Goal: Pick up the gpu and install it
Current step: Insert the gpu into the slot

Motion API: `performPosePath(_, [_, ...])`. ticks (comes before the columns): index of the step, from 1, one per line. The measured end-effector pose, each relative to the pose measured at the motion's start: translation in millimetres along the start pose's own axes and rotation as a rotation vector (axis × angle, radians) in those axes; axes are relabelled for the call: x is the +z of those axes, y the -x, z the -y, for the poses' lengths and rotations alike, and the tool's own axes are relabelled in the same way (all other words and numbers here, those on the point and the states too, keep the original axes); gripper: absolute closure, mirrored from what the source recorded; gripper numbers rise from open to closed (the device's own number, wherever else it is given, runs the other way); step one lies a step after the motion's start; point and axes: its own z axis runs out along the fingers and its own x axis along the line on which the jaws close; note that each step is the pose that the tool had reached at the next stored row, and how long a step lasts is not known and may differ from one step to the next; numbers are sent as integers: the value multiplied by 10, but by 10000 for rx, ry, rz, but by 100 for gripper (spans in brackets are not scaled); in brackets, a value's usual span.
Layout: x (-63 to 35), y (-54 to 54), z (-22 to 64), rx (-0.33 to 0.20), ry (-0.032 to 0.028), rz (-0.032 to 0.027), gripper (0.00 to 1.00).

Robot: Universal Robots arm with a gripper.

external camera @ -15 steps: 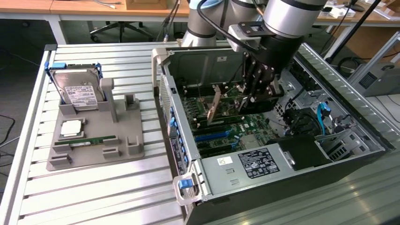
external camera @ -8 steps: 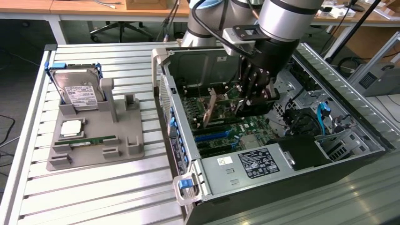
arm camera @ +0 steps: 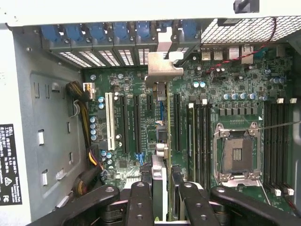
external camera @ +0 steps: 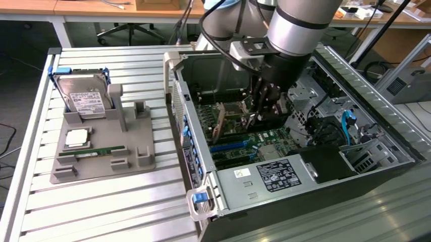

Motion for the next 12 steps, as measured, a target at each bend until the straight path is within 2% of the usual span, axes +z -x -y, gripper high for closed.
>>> performPosePath(3, [83,-2,-44,-1,0,0,73])
performPosePath(8, [166,-6,-126,1,0,0,73])
performPosePath(12, [270,-4,-149,0,0,1,73])
